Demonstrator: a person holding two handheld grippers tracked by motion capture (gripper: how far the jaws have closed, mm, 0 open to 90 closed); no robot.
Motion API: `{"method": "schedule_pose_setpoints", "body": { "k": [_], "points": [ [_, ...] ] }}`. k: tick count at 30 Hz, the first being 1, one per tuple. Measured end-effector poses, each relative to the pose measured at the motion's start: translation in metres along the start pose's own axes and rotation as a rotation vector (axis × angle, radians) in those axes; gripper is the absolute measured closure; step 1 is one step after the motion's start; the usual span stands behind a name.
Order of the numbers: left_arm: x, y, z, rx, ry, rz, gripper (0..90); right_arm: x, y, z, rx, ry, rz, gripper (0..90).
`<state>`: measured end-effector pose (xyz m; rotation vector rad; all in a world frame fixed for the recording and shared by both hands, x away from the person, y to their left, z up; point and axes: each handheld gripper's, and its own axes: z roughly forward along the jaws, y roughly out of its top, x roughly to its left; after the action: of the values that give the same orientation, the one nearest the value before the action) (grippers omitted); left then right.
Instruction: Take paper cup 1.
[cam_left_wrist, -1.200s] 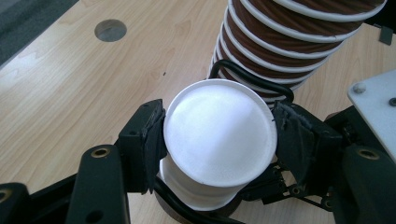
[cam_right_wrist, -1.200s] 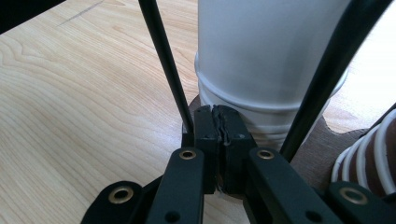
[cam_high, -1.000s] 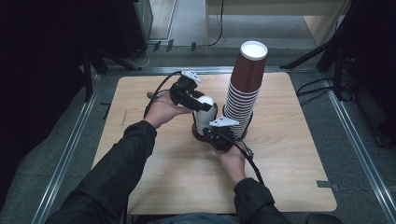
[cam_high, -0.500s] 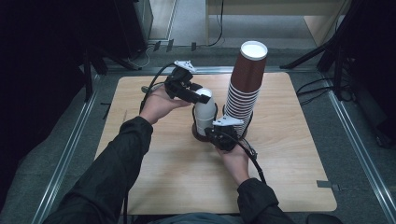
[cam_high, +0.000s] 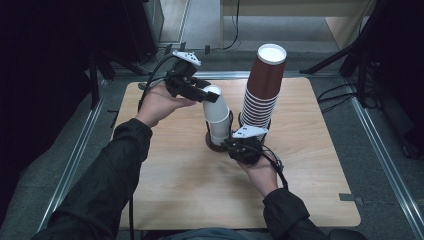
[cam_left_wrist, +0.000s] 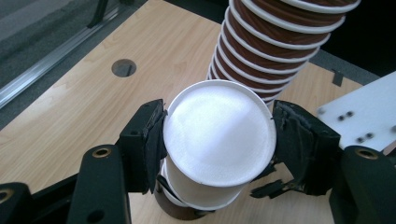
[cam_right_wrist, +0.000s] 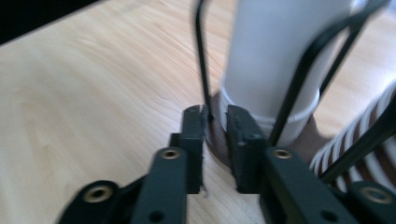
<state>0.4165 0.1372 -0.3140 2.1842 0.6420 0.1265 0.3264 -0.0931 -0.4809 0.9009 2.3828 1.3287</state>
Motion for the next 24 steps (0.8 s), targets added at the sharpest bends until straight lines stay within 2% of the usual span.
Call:
{"method": "schedule_pose_setpoints", "body": {
  "k": [1,2,4,5,7,10,11,12,13,16,17,18,19,20,22,24],
  "points": [
    [-0.001,-0.001,-0.003,0.001,-0.001,0.003,36.6,0.000,0.001,-0.010,-0.012,0.018,-0.039,73.2],
    [-0.002,-0.002,-0.005,0.002,-0.006,0.004,36.6,0.000,0.001,-0.010,-0.012,0.018,-0.039,73.2],
    [-0.005,-0.006,-0.009,-0.001,-0.013,0.000,36.6,-0.002,0.002,-0.017,-0.003,0.061,-0.021,69.1],
    [-0.007,-0.008,-0.011,-0.005,-0.011,-0.002,36.5,-0.004,0.002,-0.023,0.013,0.108,-0.006,65.1],
    [-0.013,-0.015,-0.016,-0.013,-0.001,0.004,36.5,-0.005,0.000,-0.027,0.018,0.148,-0.026,61.8],
    [-0.017,-0.020,-0.018,-0.023,-0.013,0.006,36.5,-0.004,-0.002,-0.031,0.030,0.170,-0.038,61.5],
    [-0.021,-0.026,-0.020,-0.023,-0.018,0.000,36.5,-0.003,-0.002,-0.032,0.042,0.211,-0.035,59.7],
    [-0.021,-0.026,-0.020,-0.023,-0.018,0.000,36.6,-0.003,-0.003,-0.033,0.049,0.228,-0.039,59.3],
    [-0.024,-0.032,-0.020,-0.016,-0.023,0.000,36.5,-0.002,-0.003,-0.034,0.054,0.246,-0.039,58.0],
    [-0.026,-0.039,-0.019,-0.013,-0.033,-0.004,36.5,-0.003,-0.004,-0.035,0.049,0.264,-0.046,56.4],
    [-0.027,-0.043,-0.019,-0.015,-0.034,-0.005,36.5,-0.004,-0.005,-0.035,0.053,0.278,-0.034,54.6],
    [-0.027,-0.047,-0.019,-0.013,-0.043,-0.008,36.5,-0.004,-0.005,-0.035,0.062,0.282,-0.028,53.7],
    [-0.029,-0.052,-0.018,-0.011,-0.047,-0.011,36.5,-0.006,-0.006,-0.035,0.098,0.298,-0.024,49.5],
    [-0.029,-0.055,-0.017,-0.010,-0.047,-0.009,36.5,-0.006,-0.006,-0.035,0.098,0.298,-0.024,49.5],
    [-0.032,-0.063,-0.015,-0.011,-0.061,-0.009,36.5,-0.006,-0.008,-0.034,0.122,0.304,-0.036,43.4],
    [-0.035,-0.070,-0.013,-0.009,-0.070,-0.017,36.5,-0.006,-0.012,-0.034,0.137,0.313,-0.074,39.7]
  ]
}}
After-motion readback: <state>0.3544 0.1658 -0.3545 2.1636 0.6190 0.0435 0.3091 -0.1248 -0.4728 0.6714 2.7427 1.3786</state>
